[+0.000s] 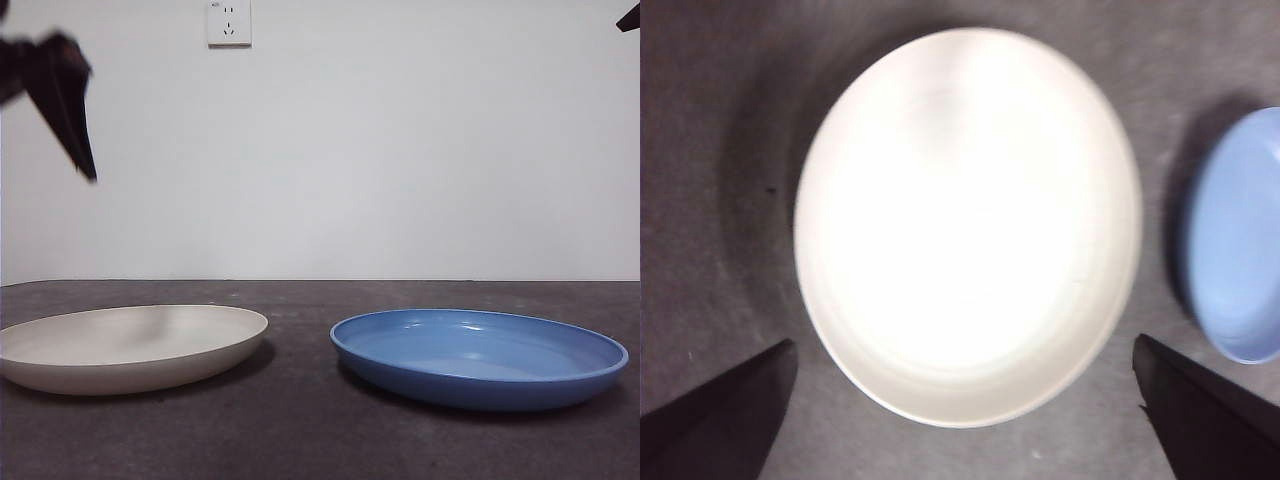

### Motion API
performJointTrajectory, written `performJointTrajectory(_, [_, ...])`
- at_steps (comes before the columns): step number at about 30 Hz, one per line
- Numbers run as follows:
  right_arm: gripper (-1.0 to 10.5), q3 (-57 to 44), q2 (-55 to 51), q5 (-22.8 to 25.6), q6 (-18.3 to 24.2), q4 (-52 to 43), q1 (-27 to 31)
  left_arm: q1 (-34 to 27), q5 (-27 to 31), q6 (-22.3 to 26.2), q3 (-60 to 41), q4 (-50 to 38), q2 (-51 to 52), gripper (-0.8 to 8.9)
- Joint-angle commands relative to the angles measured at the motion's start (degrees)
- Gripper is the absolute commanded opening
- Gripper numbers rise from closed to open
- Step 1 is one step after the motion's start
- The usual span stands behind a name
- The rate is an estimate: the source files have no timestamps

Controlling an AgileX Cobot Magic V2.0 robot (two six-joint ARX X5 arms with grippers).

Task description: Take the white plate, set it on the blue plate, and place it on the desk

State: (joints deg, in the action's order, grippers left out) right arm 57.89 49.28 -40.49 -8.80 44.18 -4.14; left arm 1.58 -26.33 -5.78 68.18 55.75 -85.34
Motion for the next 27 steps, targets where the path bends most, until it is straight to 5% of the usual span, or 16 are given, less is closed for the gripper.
performJointTrajectory(1, [7.2, 1.0, 0.4, -0.2, 0.5, -0.3, -0.5, -0.6, -0.3, 1.7, 1.2, -0.4, -5.3, 7.11])
performJointTrajectory(10, [7.2, 1.0, 0.4, -0.2, 0.5, 0.7, -0.7, -0.9, -0.3, 2.5, 1.2, -1.9, -16.4, 7.06])
performJointTrajectory(18, [7.2, 1.0, 0.4, 0.0, 0.5, 0.9, -0.7, -0.9, -0.8, 2.5, 1.2, -3.8, -19.0, 6.0])
performJointTrajectory(27, [7.2, 1.0, 0.4, 0.0, 0.5, 0.9, -0.7, -0.9, -0.7, 2.3, 1.2, -4.6, -21.3, 2.25])
